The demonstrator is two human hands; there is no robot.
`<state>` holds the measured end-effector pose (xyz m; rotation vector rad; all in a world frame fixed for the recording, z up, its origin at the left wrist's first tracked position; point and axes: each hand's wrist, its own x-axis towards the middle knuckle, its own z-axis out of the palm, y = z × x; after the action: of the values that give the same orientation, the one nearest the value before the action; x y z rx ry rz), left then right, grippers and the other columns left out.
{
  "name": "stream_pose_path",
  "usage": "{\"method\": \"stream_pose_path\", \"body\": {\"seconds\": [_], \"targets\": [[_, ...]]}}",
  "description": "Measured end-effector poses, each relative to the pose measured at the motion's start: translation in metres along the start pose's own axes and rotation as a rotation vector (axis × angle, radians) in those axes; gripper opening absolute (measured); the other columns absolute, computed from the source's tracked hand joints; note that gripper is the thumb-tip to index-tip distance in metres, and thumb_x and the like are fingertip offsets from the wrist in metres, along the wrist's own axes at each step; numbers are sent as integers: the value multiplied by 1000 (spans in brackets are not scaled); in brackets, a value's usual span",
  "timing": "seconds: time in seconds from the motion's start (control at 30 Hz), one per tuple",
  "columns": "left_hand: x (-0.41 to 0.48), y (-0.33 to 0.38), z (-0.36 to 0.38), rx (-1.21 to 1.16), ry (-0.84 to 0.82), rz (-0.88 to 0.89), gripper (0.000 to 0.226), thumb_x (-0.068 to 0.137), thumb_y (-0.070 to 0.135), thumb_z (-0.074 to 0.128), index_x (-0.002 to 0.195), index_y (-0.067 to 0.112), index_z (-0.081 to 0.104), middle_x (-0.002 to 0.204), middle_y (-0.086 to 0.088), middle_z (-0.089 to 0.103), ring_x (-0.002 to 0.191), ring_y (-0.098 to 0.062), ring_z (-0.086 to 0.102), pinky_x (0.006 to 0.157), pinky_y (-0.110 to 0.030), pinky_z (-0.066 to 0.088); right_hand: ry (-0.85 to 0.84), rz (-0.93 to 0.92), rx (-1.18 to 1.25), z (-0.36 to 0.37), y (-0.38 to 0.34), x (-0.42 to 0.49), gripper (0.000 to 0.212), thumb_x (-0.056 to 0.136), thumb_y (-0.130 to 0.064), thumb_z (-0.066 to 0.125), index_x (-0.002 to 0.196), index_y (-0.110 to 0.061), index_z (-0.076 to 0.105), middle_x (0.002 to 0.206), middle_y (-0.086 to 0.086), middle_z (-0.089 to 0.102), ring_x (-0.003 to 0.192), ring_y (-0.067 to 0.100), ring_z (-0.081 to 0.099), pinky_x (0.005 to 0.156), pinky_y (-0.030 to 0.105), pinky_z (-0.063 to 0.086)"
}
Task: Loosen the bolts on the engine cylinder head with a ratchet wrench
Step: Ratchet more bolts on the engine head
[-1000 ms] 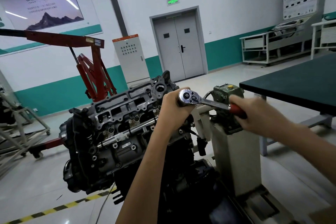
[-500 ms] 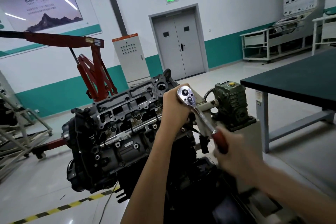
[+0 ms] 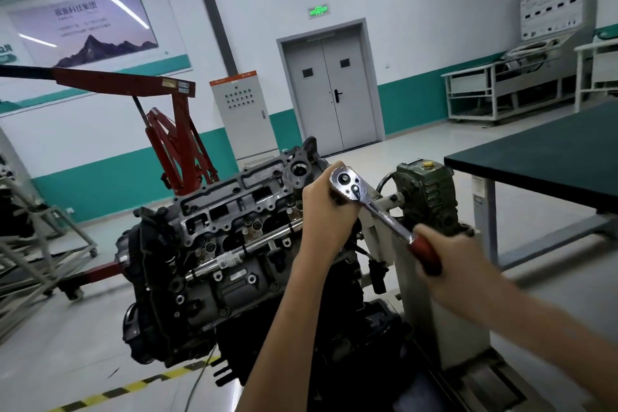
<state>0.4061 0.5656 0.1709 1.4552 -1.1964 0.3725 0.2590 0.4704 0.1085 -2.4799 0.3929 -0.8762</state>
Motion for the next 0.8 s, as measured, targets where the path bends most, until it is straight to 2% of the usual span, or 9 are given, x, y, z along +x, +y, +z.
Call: {"method": "stream_pose_path", "body": {"seconds": [0.13, 0.23, 0.33, 0.43, 0.5, 0.57, 0.63, 0.77, 0.8], "targets": [[-1, 0, 10, -54, 85, 2, 40, 77, -6, 59, 62, 26, 40, 53, 13, 40, 51, -2, 34, 50, -15, 29, 141, 123, 397, 59, -51, -29, 31, 69, -1, 62, 70, -26, 44, 50, -9, 54, 43, 2, 51, 40, 4, 32], [2, -1, 4, -31, 25, -22, 33, 77, -6, 55, 57, 16, 41, 53, 8, 38, 51, -3, 30, 49, -22, 29, 134, 140, 486, 67, -54, -27, 27, 69, 2, 59, 70, -23, 48, 52, -9, 55, 41, 4, 48, 39, 7, 32], [5, 0, -1, 31, -29, -70, 28, 74, -13, 53, 56, 5, 43, 51, 7, 41, 49, -4, 32, 48, -22, 30, 49, 66, 267, 41, -21, -17, 25, 70, -3, 63, 87, -19, 58, 56, 1, 56, 45, 10, 50, 47, 21, 42], [6, 2, -4, 37, -70, -84, 40, 74, -14, 53, 52, 18, 43, 48, 9, 43, 48, -4, 34, 48, -19, 30, -60, -87, -38, -7, 13, 12, 34, 76, -9, 67, 106, -18, 55, 72, 3, 60, 55, 7, 55, 54, 18, 46], [8, 3, -5, 47, -106, -86, 32, 78, -10, 58, 54, 8, 46, 52, -6, 46, 51, -8, 34, 50, -24, 30, -21, -239, -262, -45, 25, 41, 31, 72, -5, 69, 99, -14, 56, 71, 4, 62, 54, 9, 55, 51, 13, 38], [11, 5, -9, 65, -153, -99, 24, 81, -5, 63, 61, -2, 50, 59, -19, 49, 54, -13, 36, 51, -26, 31, -1, -307, -403, -71, 25, 66, 30, 69, -3, 70, 95, -10, 57, 72, 6, 64, 59, 22, 58, 52, 27, 46], [12, 4, -13, 75, -194, -103, 25, 80, -3, 65, 61, 9, 55, 59, -9, 52, 54, -12, 39, 51, -22, 33, -1, -326, -440, -74, 24, 76, 30, 69, -3, 69, 95, -9, 57, 70, 4, 61, 60, 25, 58, 56, 36, 49], [5, 1, -9, 11, -128, -54, 20, 75, -7, 63, 66, 7, 54, 58, 5, 53, 52, -5, 41, 50, -19, 35, 12, -197, -195, -36, 24, 41, 28, 72, -2, 66, 97, -11, 56, 64, -8, 49, 55, 7, 54, 53, 11, 38], [2, 0, -5, -8, -72, -22, 17, 73, -7, 62, 67, 7, 52, 57, 10, 51, 52, -3, 41, 50, -18, 35, 17, -116, -99, -20, 19, 26, 28, 74, -4, 66, 99, -13, 56, 65, -8, 49, 55, 3, 53, 52, 10, 39]]}}
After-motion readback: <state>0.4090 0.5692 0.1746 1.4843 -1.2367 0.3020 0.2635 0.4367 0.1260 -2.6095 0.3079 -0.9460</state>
